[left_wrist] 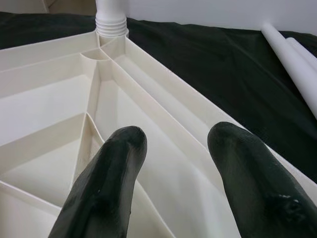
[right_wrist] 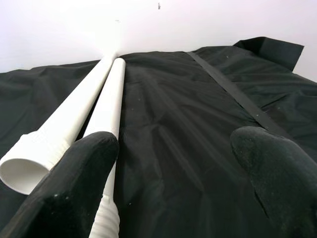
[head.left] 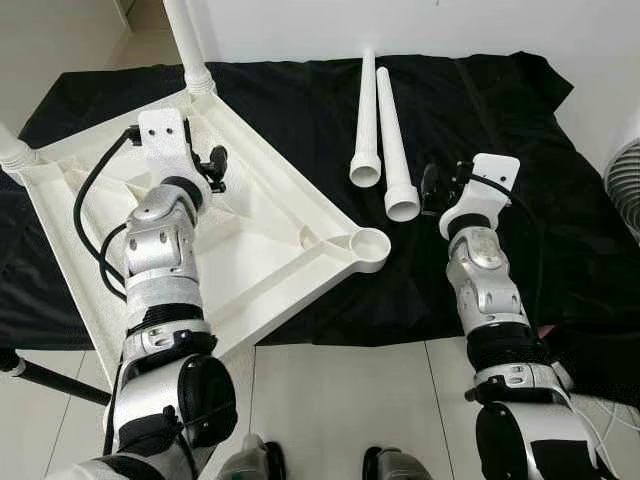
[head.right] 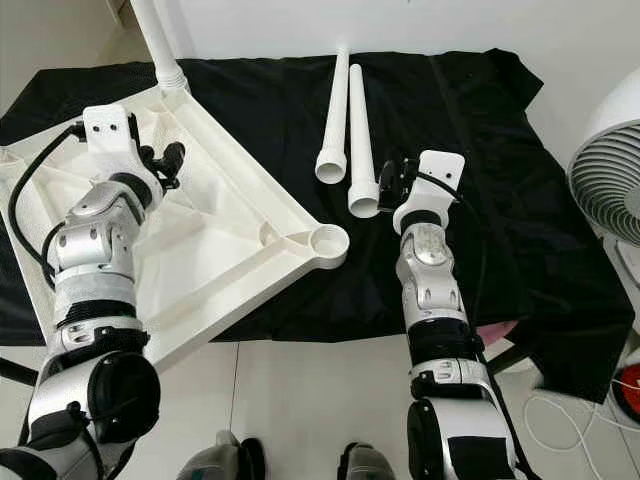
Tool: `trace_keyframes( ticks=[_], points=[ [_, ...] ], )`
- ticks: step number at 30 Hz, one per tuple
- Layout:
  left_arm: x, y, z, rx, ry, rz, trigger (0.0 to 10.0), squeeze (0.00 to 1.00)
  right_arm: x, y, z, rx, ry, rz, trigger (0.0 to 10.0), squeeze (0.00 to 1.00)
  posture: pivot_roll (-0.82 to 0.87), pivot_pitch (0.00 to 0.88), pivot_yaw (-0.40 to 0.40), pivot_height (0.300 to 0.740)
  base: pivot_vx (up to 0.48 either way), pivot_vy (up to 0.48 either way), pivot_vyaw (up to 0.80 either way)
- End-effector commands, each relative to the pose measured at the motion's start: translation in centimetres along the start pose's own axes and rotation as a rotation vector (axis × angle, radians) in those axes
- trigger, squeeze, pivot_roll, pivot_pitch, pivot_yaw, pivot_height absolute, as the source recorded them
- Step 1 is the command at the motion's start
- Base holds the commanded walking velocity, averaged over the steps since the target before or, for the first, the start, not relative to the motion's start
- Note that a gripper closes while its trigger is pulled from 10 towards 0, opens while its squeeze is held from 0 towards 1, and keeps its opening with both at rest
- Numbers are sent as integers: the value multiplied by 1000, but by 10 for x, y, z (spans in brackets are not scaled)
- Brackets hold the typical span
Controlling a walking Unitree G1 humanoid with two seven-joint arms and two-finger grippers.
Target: Building children table
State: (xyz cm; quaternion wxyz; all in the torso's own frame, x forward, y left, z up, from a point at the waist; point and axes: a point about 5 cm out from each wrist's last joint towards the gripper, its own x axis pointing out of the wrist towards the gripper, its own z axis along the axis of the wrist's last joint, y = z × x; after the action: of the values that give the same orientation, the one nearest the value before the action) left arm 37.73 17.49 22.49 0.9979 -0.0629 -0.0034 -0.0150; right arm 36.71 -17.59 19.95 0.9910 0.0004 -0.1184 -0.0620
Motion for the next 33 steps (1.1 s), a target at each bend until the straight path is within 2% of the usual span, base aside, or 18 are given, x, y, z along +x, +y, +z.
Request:
trace_keyframes(
  ticks=[1,8,20,33],
  points=[
    [-25,45,1,-18,20,981,10000,0,-2,0,-3,-2,11,-3,10000,0,-103,131,109,740,0,0,0],
    [-27,47,1,-22,28,1001,10000,0,-2,1,-3,-1,11,-4,10000,0,-101,132,109,740,0,0,0],
    [-36,54,7,0,34,1139,10000,0,-2,1,-2,3,9,-5,10000,0,-107,126,112,740,0,0,0],
    [-37,51,5,3,64,1153,10000,0,-1,1,-1,3,8,-7,10000,0,-106,126,113,740,0,0,0]
  ],
)
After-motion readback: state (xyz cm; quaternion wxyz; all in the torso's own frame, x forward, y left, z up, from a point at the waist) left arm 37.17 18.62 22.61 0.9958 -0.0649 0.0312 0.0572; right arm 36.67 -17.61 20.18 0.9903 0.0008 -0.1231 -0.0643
